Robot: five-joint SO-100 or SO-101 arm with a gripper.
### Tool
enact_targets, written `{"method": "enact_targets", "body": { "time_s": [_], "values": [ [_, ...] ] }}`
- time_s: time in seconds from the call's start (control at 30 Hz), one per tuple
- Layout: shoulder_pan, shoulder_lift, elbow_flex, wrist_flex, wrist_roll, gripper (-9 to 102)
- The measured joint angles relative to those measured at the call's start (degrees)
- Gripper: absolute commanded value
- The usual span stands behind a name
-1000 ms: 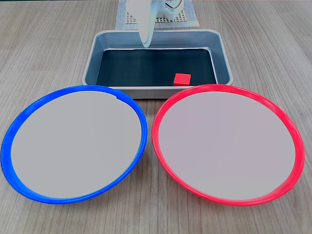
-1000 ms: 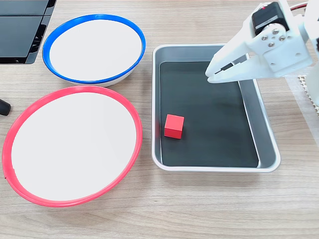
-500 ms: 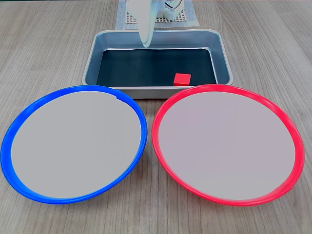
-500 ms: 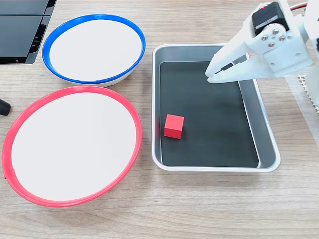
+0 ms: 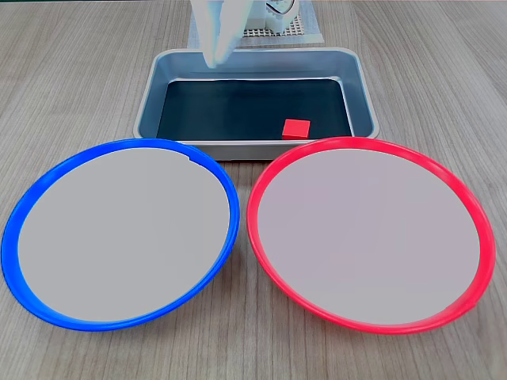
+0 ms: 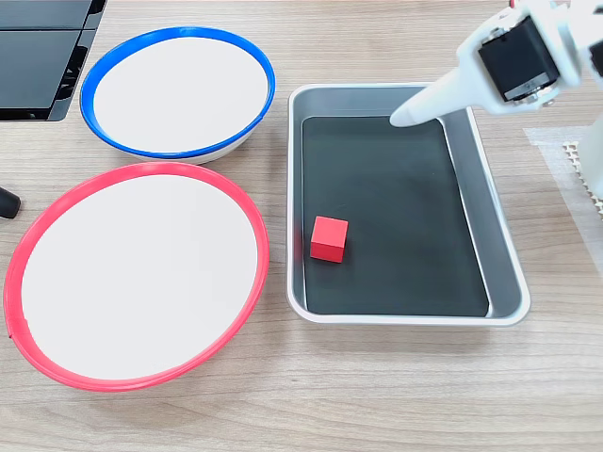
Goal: Move a red block from tray to red dish
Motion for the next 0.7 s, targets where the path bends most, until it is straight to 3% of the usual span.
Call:
{"method": "enact_targets", "body": {
  "time_s": [0.13, 0.37, 0.7],
  "values": [
    [-1.6, -16.9, -12.9, 0.2, -6.2, 2],
    [-8.4, -54.9, -45.4, 9.6, -7.2, 27],
    [-14.3, -69.8, -49.2, 7.1, -18.0, 27]
  ]
}}
